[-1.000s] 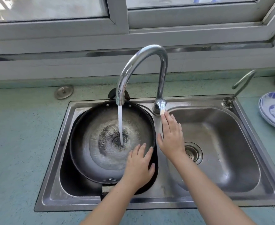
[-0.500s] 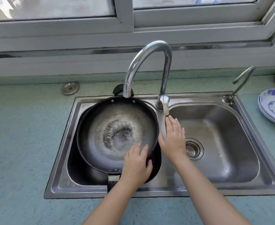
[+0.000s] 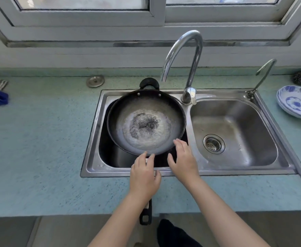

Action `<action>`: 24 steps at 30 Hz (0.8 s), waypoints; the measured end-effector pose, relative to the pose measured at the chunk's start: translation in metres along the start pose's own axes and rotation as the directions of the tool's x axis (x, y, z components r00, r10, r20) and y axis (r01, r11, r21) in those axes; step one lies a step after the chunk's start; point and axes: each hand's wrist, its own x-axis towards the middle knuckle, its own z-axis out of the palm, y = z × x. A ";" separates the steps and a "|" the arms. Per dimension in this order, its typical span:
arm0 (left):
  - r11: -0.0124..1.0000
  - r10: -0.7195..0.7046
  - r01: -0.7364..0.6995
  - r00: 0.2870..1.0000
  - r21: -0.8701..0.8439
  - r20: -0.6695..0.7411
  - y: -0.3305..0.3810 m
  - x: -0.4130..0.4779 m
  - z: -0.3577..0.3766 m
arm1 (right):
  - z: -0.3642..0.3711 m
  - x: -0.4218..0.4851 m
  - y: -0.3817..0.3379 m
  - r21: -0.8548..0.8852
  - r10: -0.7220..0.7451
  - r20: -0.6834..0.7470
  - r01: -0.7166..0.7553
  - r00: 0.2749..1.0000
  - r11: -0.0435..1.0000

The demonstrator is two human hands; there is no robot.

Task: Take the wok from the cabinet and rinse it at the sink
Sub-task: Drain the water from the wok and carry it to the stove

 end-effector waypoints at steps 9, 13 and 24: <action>0.942 -0.194 0.214 0.976 -0.258 0.101 -0.006 -0.065 -0.001 | 0.020 -0.063 -0.033 0.045 0.031 0.138 -0.037 0.990 0.998; 0.879 -0.249 0.315 0.944 -0.357 0.218 -0.006 -0.084 0.000 | 0.028 -0.076 -0.043 0.079 0.081 0.237 -0.103 0.968 0.992; 0.630 -0.493 0.549 0.829 -0.550 0.263 0.009 -0.077 0.005 | 0.036 -0.075 -0.058 0.231 0.269 0.339 -0.357 0.902 0.905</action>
